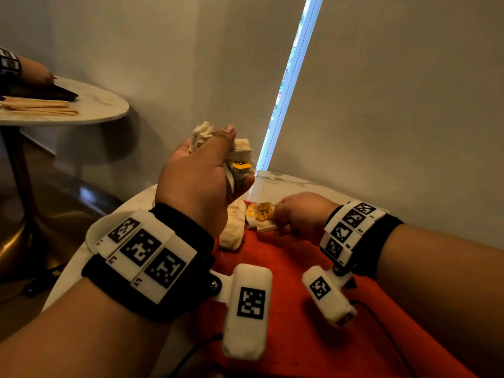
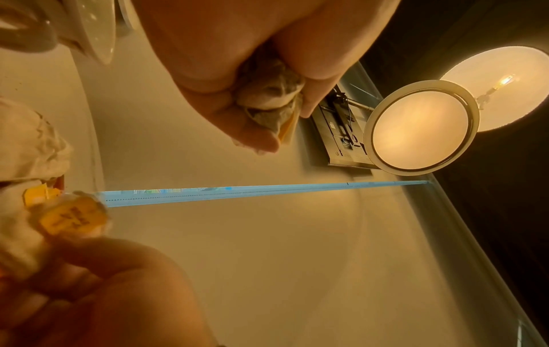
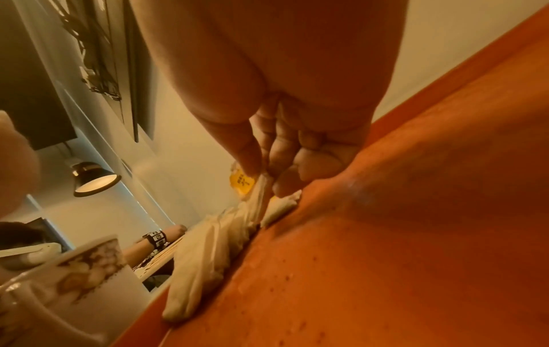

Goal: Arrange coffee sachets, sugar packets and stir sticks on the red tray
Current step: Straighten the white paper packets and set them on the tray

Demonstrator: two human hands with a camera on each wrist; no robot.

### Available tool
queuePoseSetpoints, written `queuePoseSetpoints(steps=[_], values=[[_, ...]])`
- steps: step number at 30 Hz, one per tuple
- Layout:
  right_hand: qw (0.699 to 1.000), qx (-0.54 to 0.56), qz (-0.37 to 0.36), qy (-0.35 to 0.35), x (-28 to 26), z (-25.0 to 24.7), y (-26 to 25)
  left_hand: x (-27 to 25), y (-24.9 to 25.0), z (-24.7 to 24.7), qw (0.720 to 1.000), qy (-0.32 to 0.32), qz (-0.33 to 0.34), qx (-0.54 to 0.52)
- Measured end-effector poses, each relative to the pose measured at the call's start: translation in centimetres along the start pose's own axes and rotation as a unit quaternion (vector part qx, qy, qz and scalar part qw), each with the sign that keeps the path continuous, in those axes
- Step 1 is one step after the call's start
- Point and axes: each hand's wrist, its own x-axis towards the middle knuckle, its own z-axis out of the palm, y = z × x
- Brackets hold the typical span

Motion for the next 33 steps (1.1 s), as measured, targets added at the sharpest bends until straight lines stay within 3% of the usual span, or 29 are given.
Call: queuePoseSetpoints(steps=[15,18,22,24,28,33], values=[[0.990,-0.089,0.096,0.060,1.8,1.8,-0.6,0.1,-0.3,-0.1,0.999,0.003,-0.029,0.016],[0.992,-0.062,0.079,0.071,1.5,1.6,-0.7,0.1,-0.4,-0.1,0.999,0.006,-0.030,0.018],[0.995,0.011,0.006,0.103,0.2,0.6,-1.4,0.1,-0.3,-0.2,0.999,-0.002,-0.030,0.017],[0.996,0.056,-0.013,0.075,0.3,0.8,-1.7,0.2,-0.3,-0.2,0.999,-0.003,-0.031,0.018],[0.986,0.167,0.026,-0.011,-0.3,2.1,-2.3,0.2,-0.3,-0.2,0.999,-0.002,-0.031,0.021],[0.989,0.136,0.044,-0.039,0.1,3.4,-2.3,0.0,-0.3,-0.2,0.999,-0.001,-0.037,0.023]])
